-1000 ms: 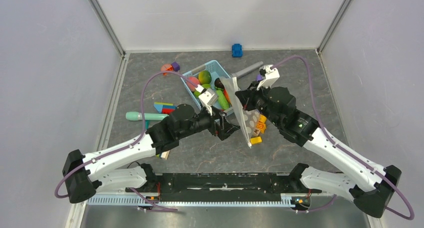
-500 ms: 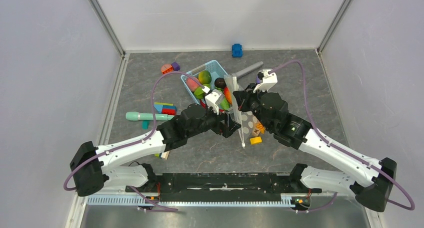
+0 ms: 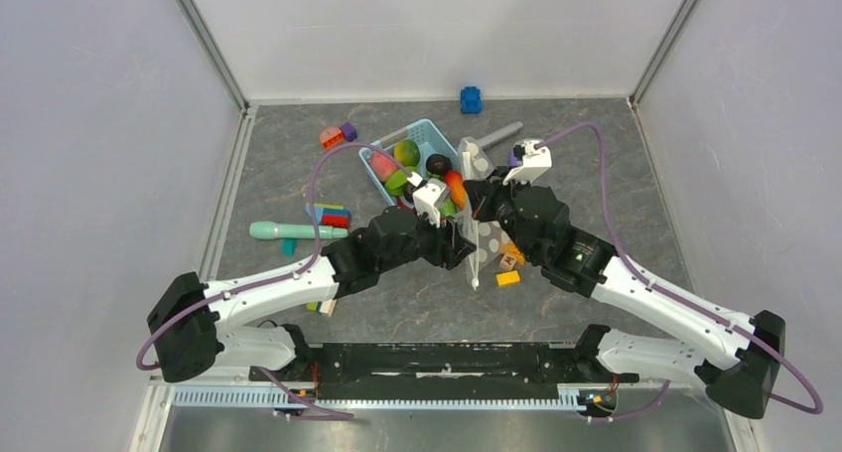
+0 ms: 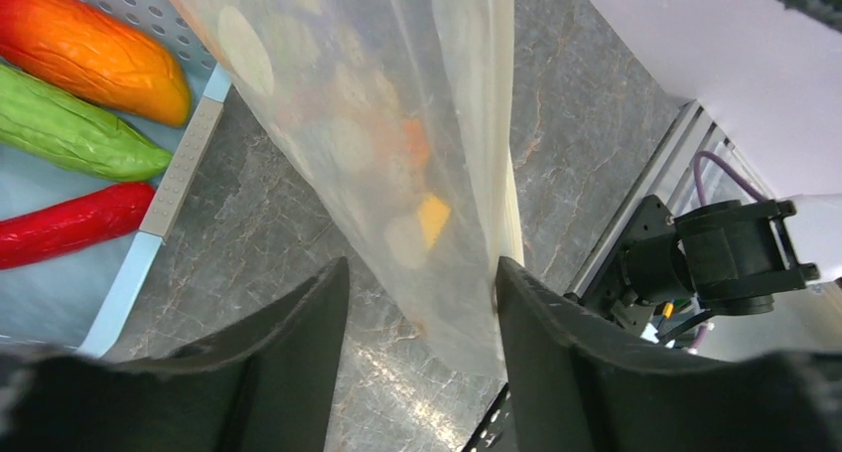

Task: Place the food in the zip-top bag and seal the zipper
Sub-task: Open the zipper of the food storage bag at the center of the board.

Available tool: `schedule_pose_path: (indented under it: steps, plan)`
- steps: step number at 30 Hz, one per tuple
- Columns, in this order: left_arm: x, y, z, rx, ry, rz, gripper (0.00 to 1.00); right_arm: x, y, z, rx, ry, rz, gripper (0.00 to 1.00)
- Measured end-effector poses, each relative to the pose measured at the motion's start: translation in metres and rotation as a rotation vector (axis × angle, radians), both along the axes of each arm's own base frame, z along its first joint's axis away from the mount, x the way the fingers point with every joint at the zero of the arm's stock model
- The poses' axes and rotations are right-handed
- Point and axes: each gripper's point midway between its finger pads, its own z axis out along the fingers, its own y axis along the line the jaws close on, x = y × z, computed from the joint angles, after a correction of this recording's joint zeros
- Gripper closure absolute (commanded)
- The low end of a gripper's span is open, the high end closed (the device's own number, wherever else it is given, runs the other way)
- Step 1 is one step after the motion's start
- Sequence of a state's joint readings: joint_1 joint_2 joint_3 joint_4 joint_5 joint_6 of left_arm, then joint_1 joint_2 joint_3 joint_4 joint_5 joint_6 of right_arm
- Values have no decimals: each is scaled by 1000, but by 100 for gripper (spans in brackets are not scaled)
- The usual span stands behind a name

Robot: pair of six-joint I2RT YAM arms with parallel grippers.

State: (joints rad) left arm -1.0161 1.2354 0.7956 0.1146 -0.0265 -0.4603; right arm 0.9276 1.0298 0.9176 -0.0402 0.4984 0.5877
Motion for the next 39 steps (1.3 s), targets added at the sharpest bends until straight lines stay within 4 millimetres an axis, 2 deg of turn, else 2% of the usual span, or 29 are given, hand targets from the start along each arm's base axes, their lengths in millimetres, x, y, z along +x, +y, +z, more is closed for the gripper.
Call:
schedule_pose_path:
  steps: [3, 7, 9, 10, 12, 13, 14, 16, 17, 23, 28, 30, 36, 39]
  plan:
    - [1, -1, 1, -7, -1, 4, 61, 0, 1, 1, 4, -2, 4, 100]
    - [4, -1, -1, -6, 2, 23, 96, -2, 5, 0, 14, -8, 25, 100]
    - [5, -1, -4, -1, 9, 30, 98, -2, 6, -6, 5, -6, 33, 99]
    - [5, -1, -5, 2, 11, 31, 98, -2, 6, -8, 1, -5, 33, 94]
    - [5, -1, -6, 5, 13, 32, 98, -3, 5, -13, -11, -8, 35, 62]
    - [5, -1, -6, 6, 13, 32, 98, -4, 3, -14, -21, -14, 37, 40]
    - [5, -1, -6, 5, 12, 32, 98, -5, 1, -16, -31, -20, 40, 24]
    - [6, -1, -5, 2, 11, 33, 98, -7, -3, -20, -75, -44, 53, 5]
    - [5, -1, -4, 0, 10, 32, 98, -9, -6, -21, -96, -57, 57, 2]
    - [0, 6, 12, -43, -10, 32, 98, -19, -35, -28, -210, -138, 48, 2]
    - [-4, 10, 20, -65, -17, 24, 98, -32, -53, -46, -256, -173, 64, 2]
    - [-5, 9, 20, -65, -15, 19, 98, -35, -51, -52, -269, -180, 96, 2]
    - [-9, 8, 18, -64, -5, -7, 98, -40, -25, -71, -331, -169, 238, 2]
    - [-12, 8, 15, -56, 5, -22, 98, -38, -22, -75, -350, -159, 244, 2]
